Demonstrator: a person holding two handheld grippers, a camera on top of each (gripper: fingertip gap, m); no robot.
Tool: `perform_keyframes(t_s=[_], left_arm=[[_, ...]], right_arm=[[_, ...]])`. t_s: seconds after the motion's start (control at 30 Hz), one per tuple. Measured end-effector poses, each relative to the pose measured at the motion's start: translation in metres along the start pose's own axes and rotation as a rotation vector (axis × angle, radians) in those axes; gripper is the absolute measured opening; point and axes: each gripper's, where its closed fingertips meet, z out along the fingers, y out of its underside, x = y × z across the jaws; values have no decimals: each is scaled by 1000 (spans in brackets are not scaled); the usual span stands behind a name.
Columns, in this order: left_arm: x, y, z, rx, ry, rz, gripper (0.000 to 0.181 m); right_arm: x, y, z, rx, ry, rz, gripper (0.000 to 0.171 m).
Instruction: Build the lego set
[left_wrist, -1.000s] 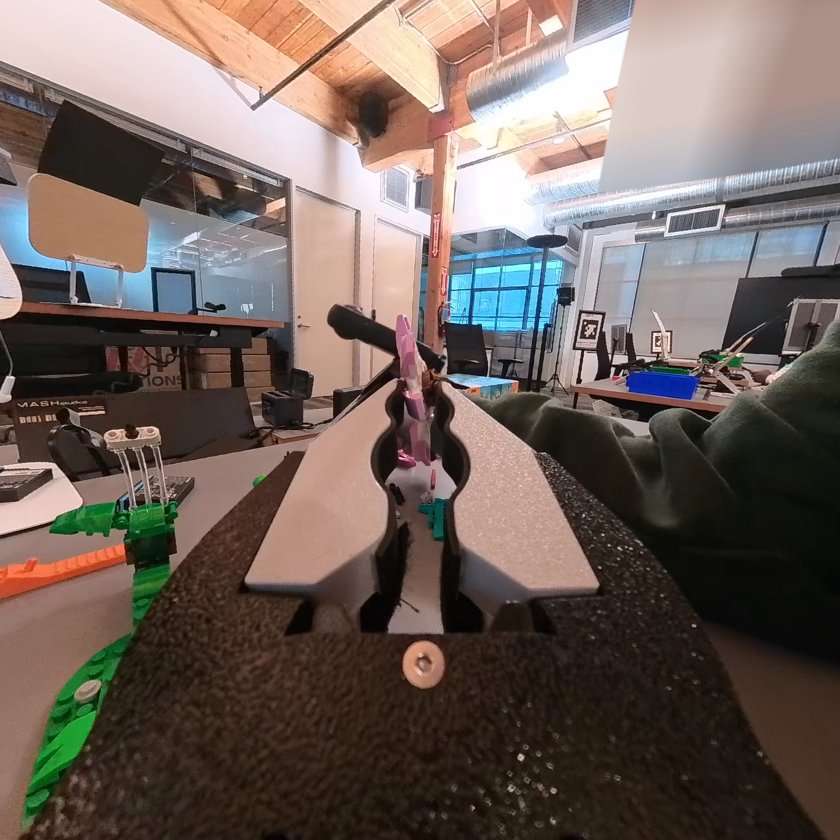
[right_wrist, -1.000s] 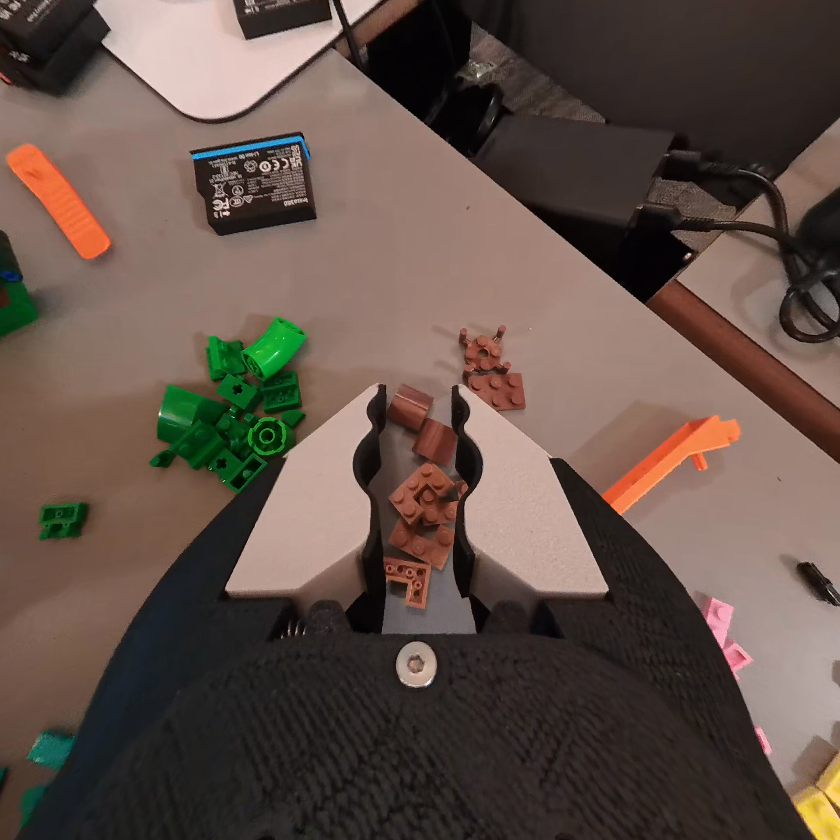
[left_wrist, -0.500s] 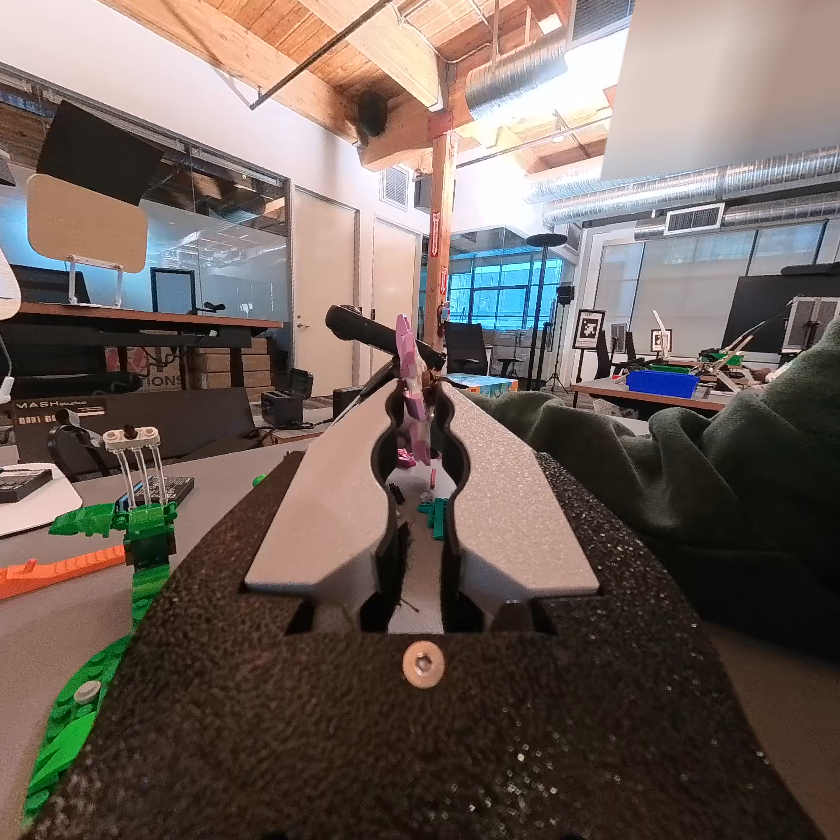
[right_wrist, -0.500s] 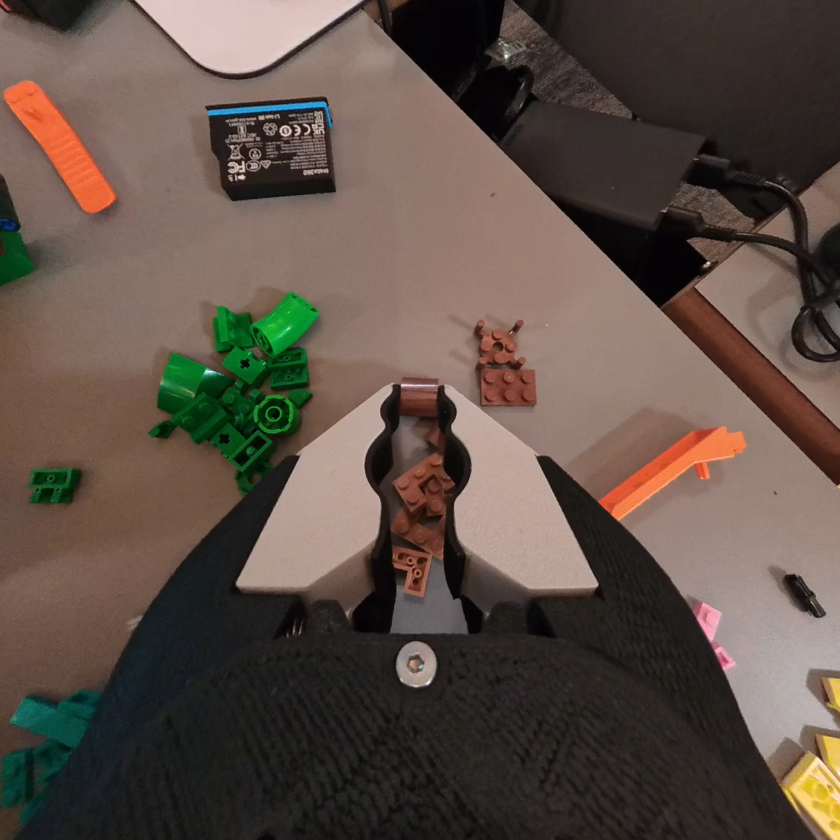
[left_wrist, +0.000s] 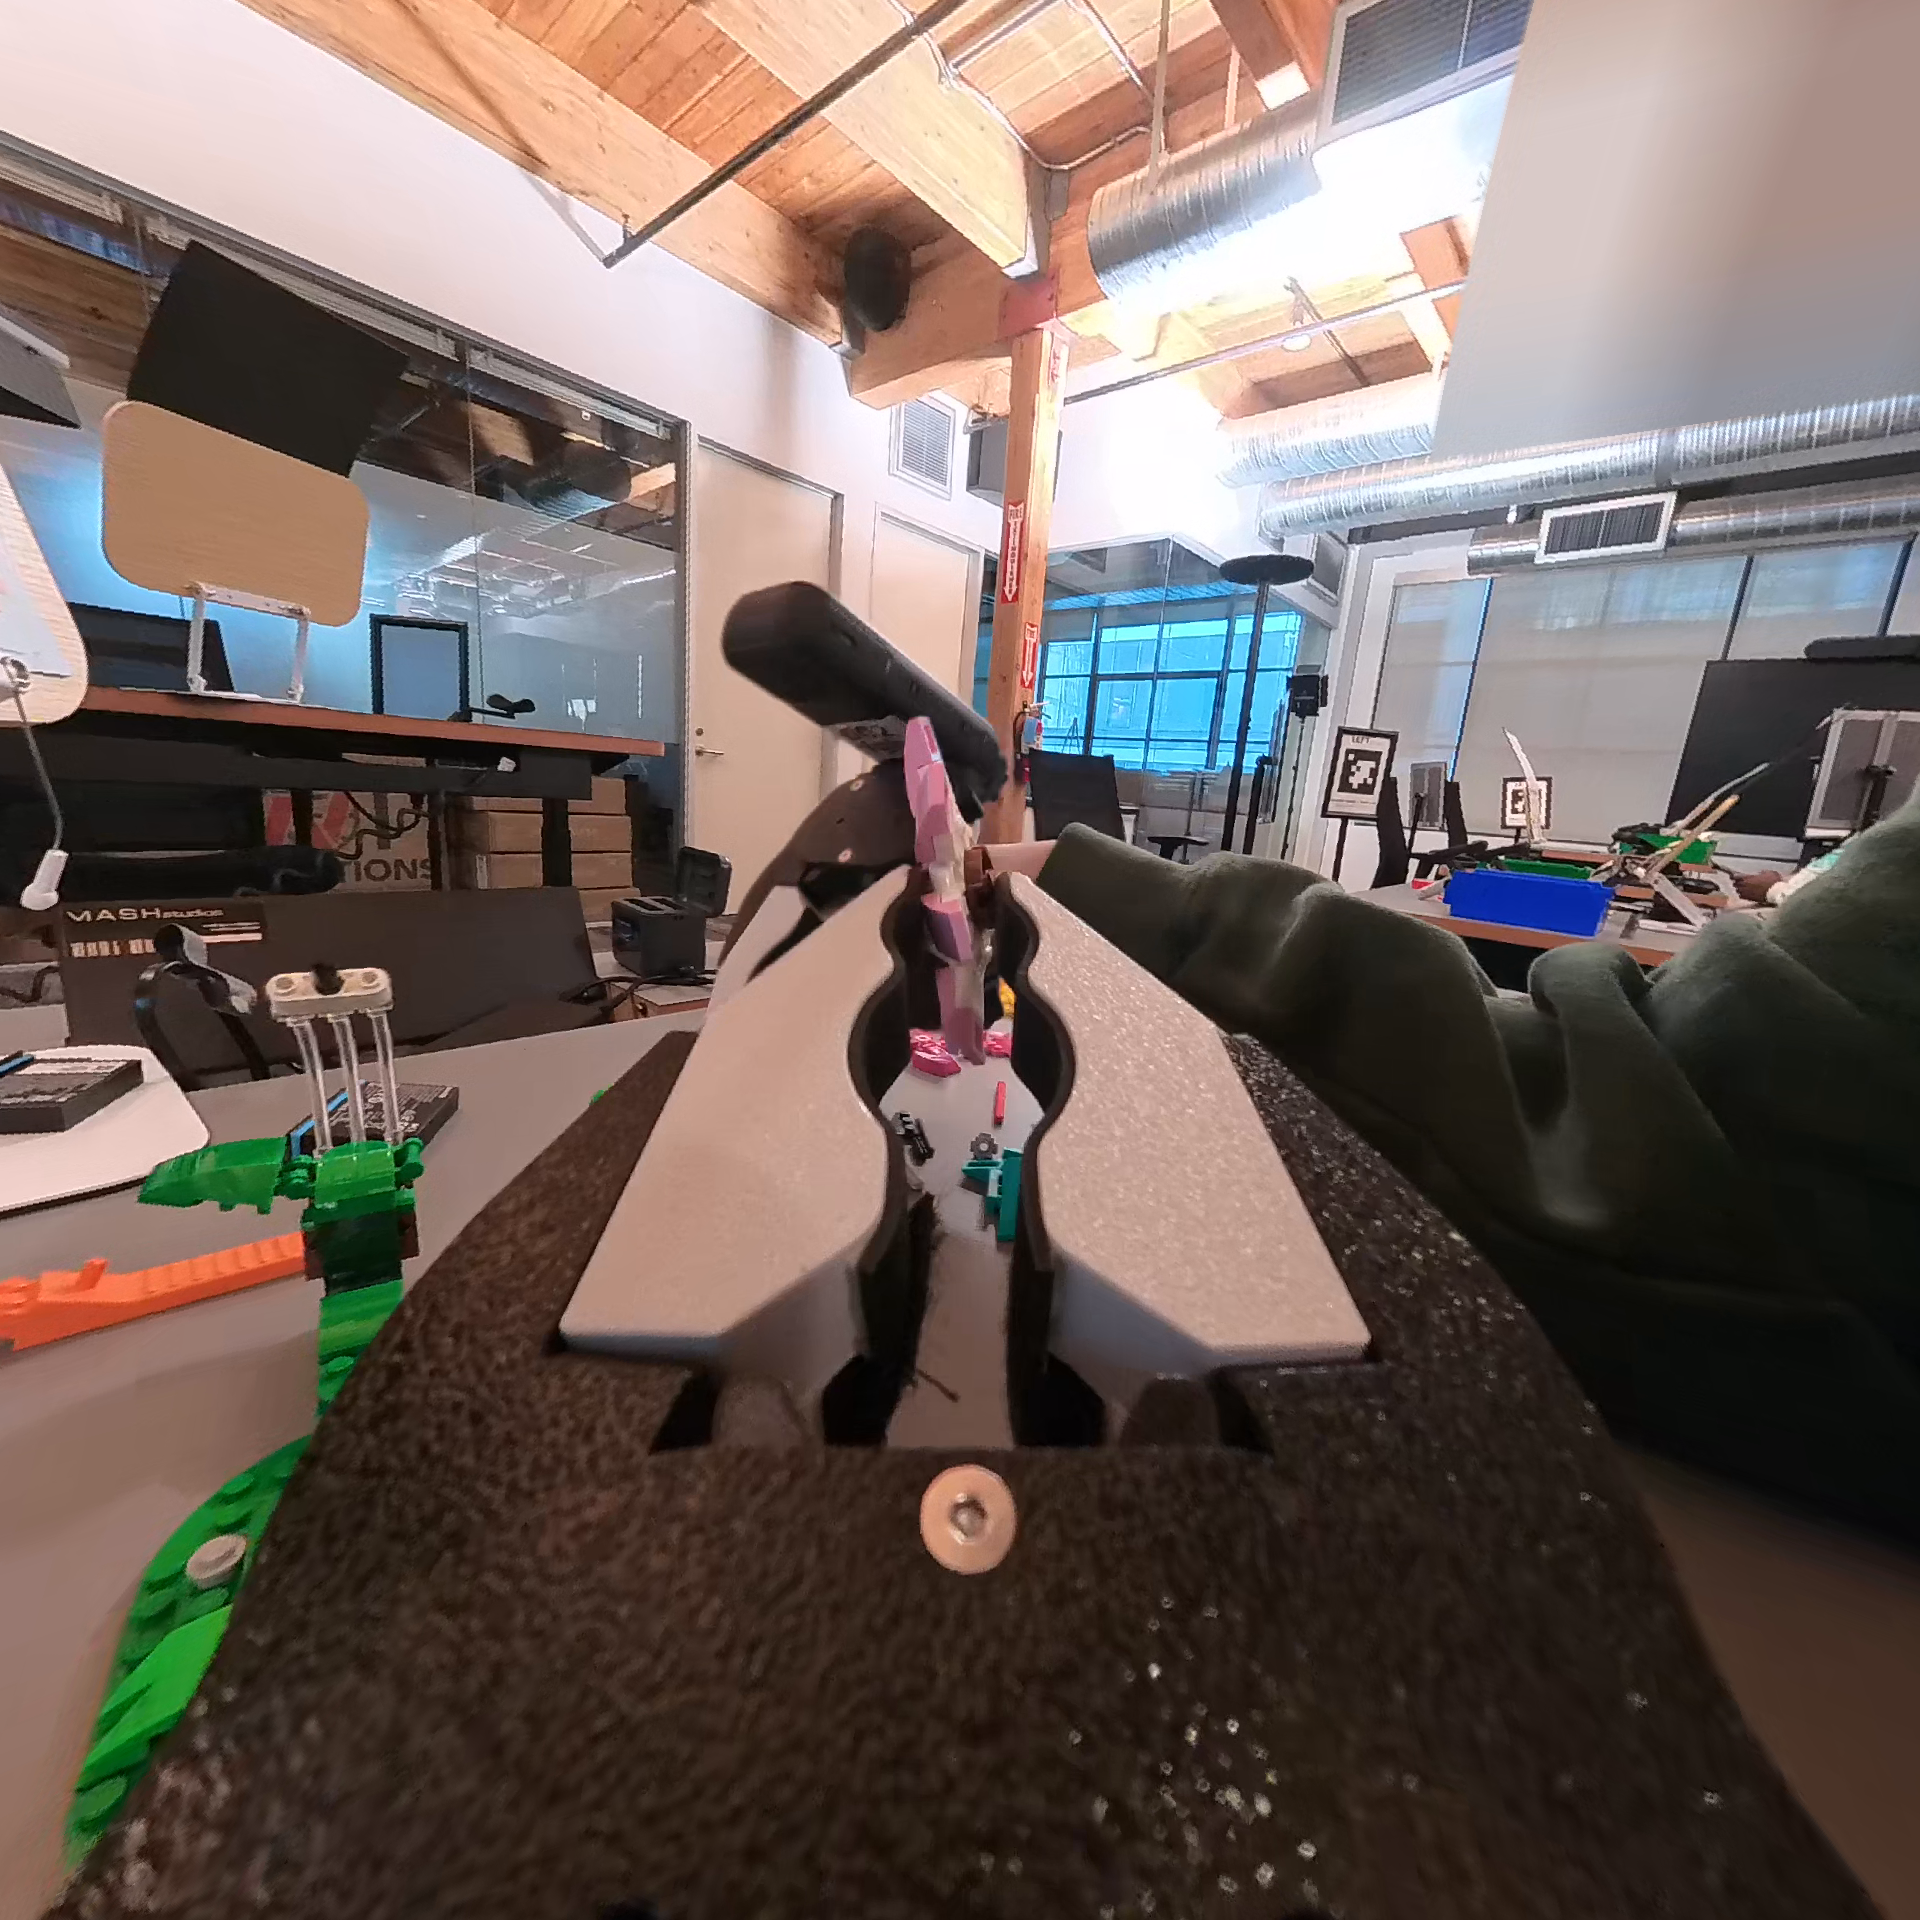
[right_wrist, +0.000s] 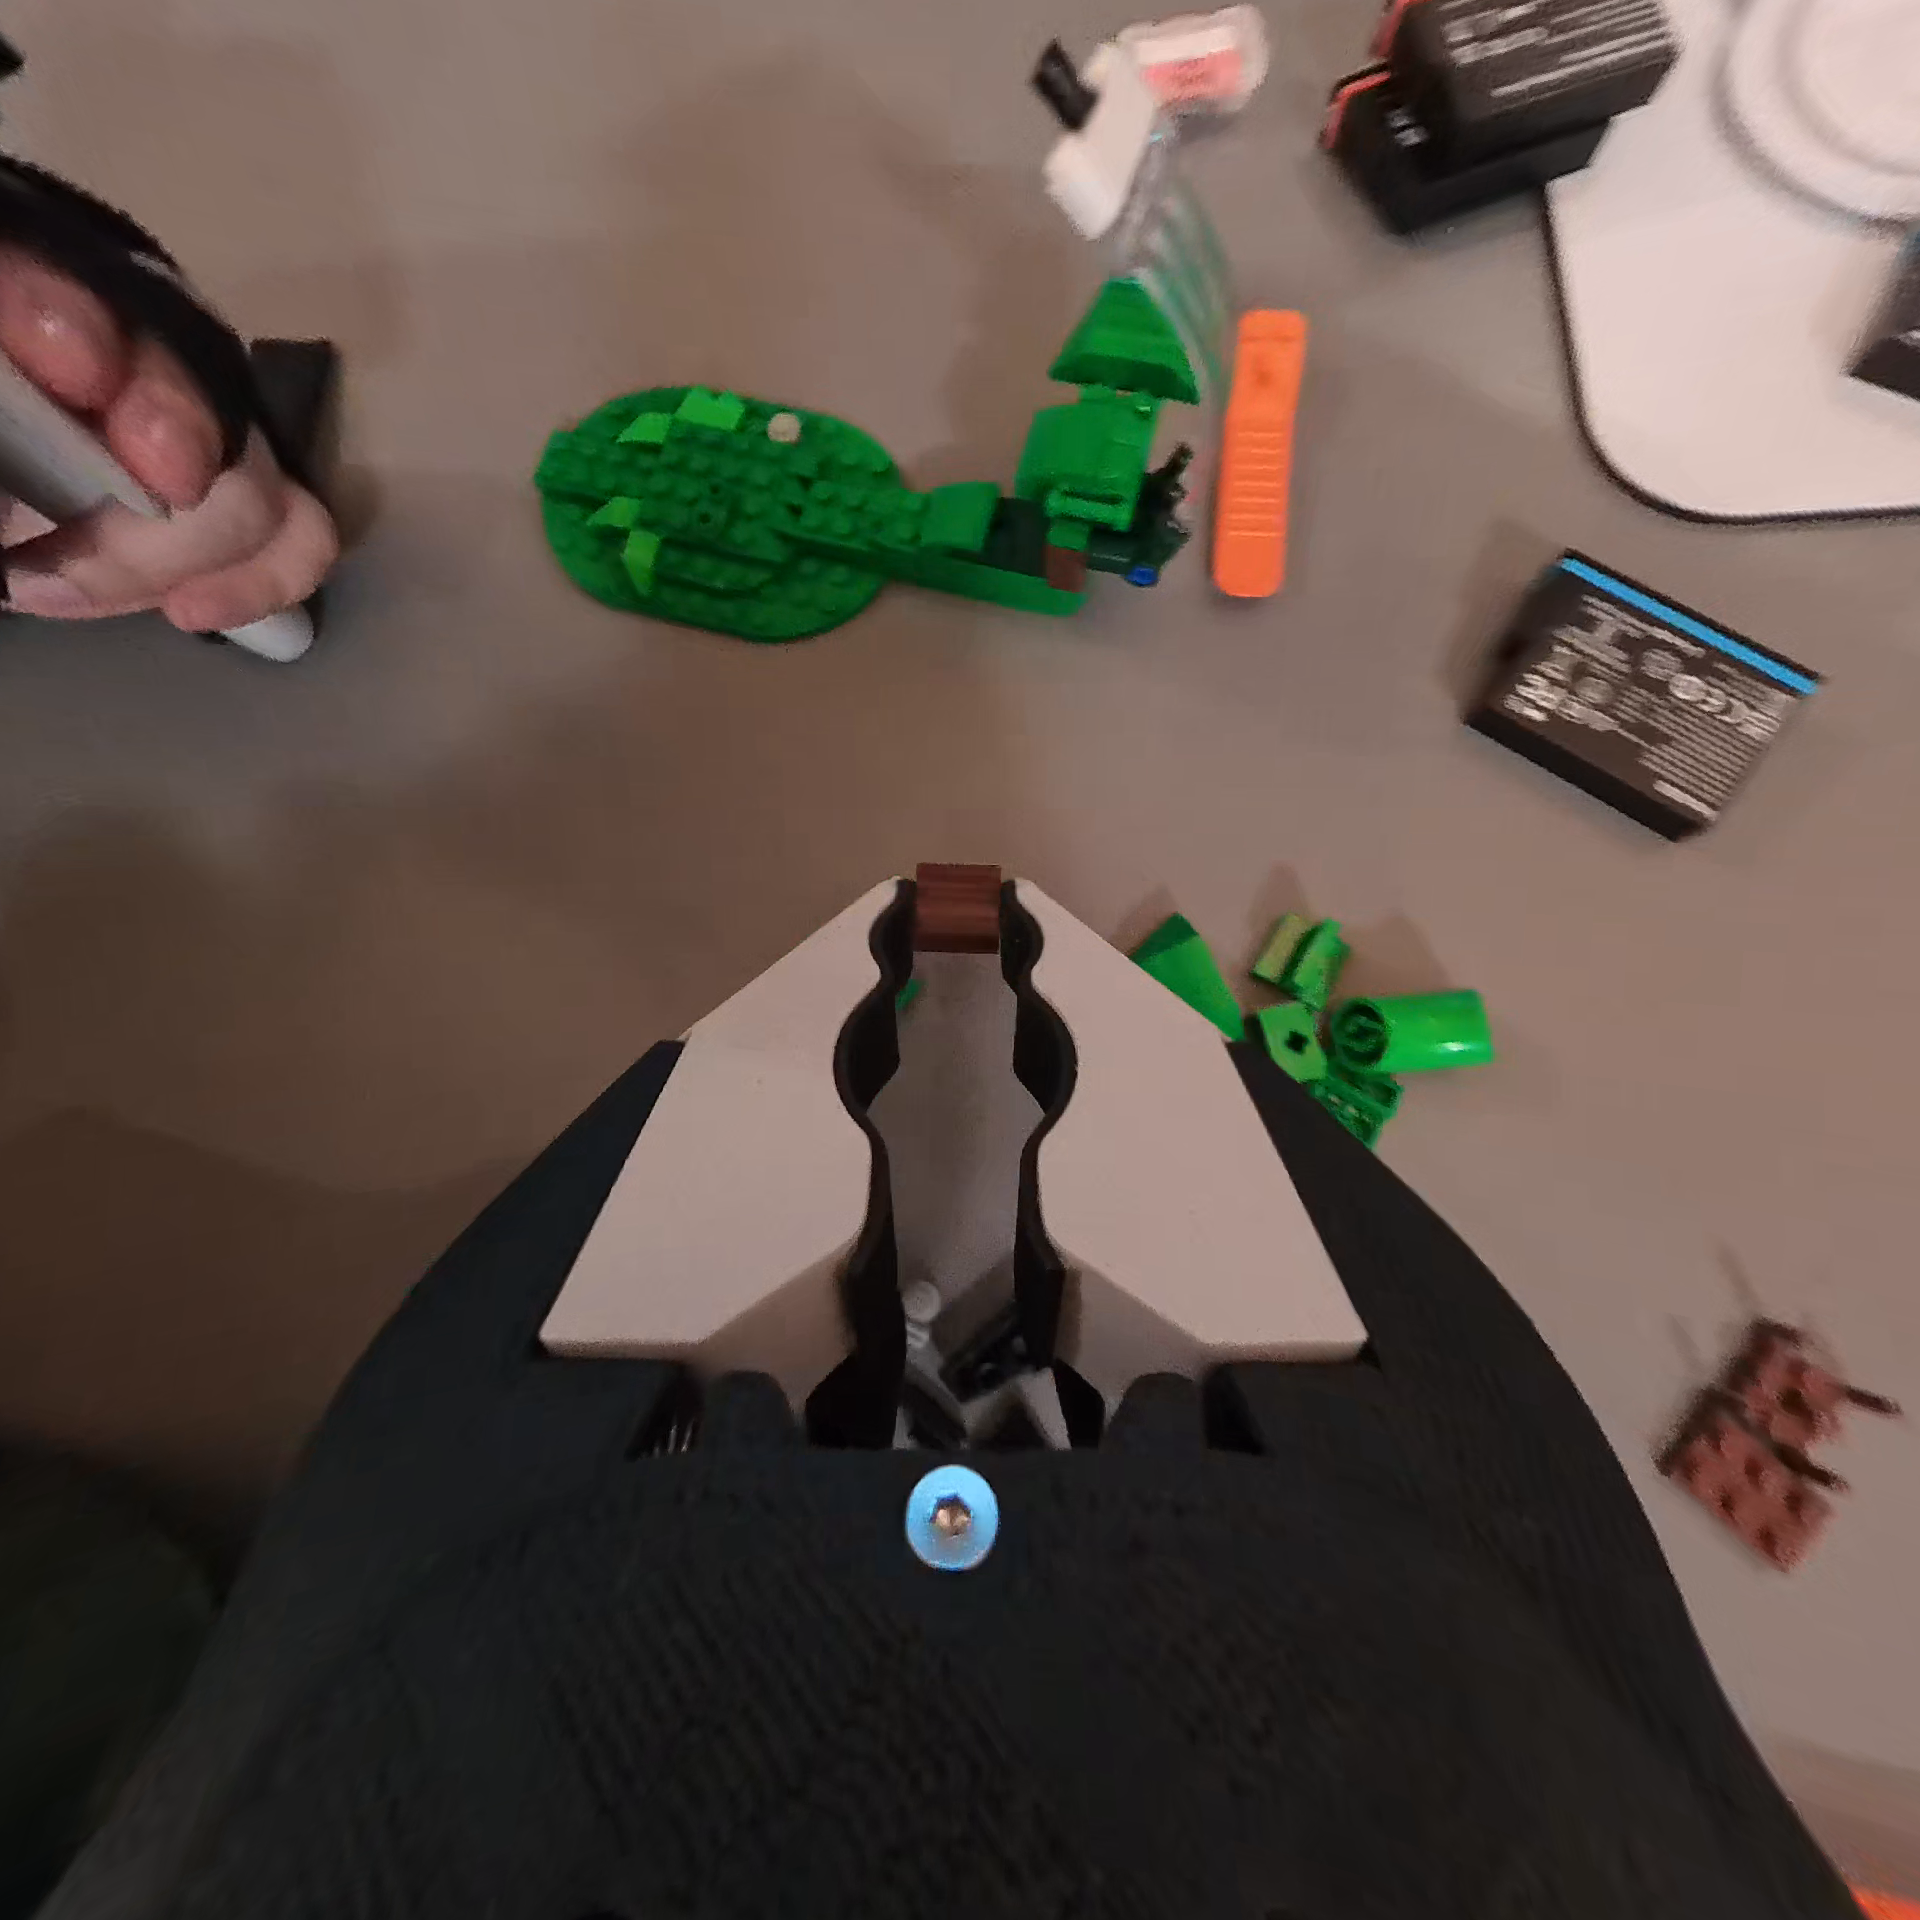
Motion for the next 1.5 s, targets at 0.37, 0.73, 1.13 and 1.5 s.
perform_keyframes(t_s=[0.37, 0.73, 1.13, 1.5], left_arm=[[-13, -3, -4, 7, -94, 40, 10], [-18, -5, -6, 12, -125, 51, 10], [-16, -4, -6, 6, -118, 59, 10], [-17, -4, -6, 6, -118, 53, 10]], right_arm=[[-29, -4, 28, -131, -109, -104, 15], [-27, 5, 40, -253, -70, -114, 23], [-13, 12, 2, -261, 47, 14, 32], [-7, 19, -9, -312, 121, 13, 32]])
